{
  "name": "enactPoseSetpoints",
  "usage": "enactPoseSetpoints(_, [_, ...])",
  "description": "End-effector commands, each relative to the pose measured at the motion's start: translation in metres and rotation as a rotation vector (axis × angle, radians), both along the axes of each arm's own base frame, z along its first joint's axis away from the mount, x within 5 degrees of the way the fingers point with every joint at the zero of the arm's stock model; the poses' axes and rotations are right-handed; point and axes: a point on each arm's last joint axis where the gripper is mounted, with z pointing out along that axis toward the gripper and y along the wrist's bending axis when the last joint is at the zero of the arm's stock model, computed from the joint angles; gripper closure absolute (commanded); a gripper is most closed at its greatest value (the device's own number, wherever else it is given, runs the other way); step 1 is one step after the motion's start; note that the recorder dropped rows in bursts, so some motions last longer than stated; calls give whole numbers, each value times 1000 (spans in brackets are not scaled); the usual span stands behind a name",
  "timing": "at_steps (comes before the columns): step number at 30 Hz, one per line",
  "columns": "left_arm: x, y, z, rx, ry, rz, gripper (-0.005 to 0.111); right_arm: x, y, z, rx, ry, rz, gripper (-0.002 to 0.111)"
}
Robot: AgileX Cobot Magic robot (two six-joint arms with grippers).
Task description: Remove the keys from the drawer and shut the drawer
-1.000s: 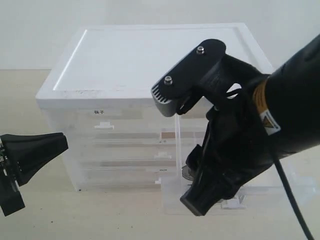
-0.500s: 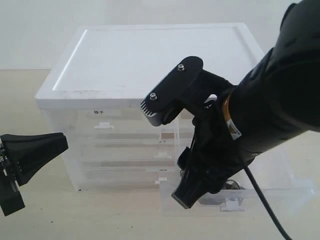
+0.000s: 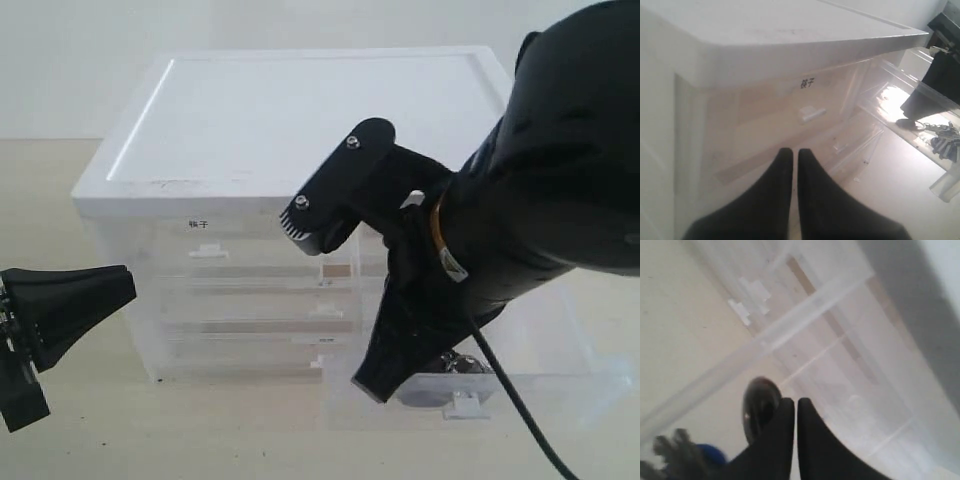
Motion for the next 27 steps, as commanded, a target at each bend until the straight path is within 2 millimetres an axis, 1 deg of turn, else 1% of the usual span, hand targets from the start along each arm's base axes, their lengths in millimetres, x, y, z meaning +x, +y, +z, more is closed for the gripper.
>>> enactPoseSetpoints(1, [0,0,-1,-9,10,-3,102,9,-12,1,-104,-101,-98,108])
enactPoseSetpoints(3, [0,0,-1,-9,10,-3,102,9,-11,2,-97,-103,-92,108])
enactPoseSetpoints(6, [0,0,0,-12,8,-5,102,7,-8,4,-38,-91,-75,108])
enactPoseSetpoints(10, [0,0,-1,-17,15,-3,102,3,-9,14,29,-104,-65,107])
enactPoseSetpoints(11, [0,0,0,-18,14,-4,102,2,-10,17,55,-103,-66,103])
enactPoseSetpoints(12, [0,0,0,-20,12,-5,102,0,-11,20,75,-102,-67,96])
enactPoseSetpoints(14, [0,0,0,-21,11,-8,102,-5,-14,26,116,-84,-69,77])
enactPoseSetpoints(16, [-1,-1,0,-19,11,-13,102,-10,-16,28,137,-43,-88,58])
enactPoseSetpoints(17, [-1,-1,0,-17,12,-17,102,-12,-17,28,141,-22,-98,51])
enactPoseSetpoints(18, [-1,-1,-1,-13,12,-25,102,-15,-17,22,130,21,-104,49])
enactPoseSetpoints(19, [-2,-2,-1,-11,14,-33,102,-16,-17,20,126,33,-105,52])
enactPoseSetpoints(20, [-4,-3,-2,-9,26,-51,102,-16,-17,12,106,48,-107,61])
enactPoseSetpoints(22, [-6,-4,-3,4,27,-79,102,-14,-16,4,80,49,-124,71])
enactPoseSetpoints(26, [-6,-4,-3,5,28,-81,102,-8,-14,-2,50,23,-148,65])
enactPoseSetpoints(27, [-5,-4,-3,3,27,-77,102,-7,-13,-5,41,31,-150,65])
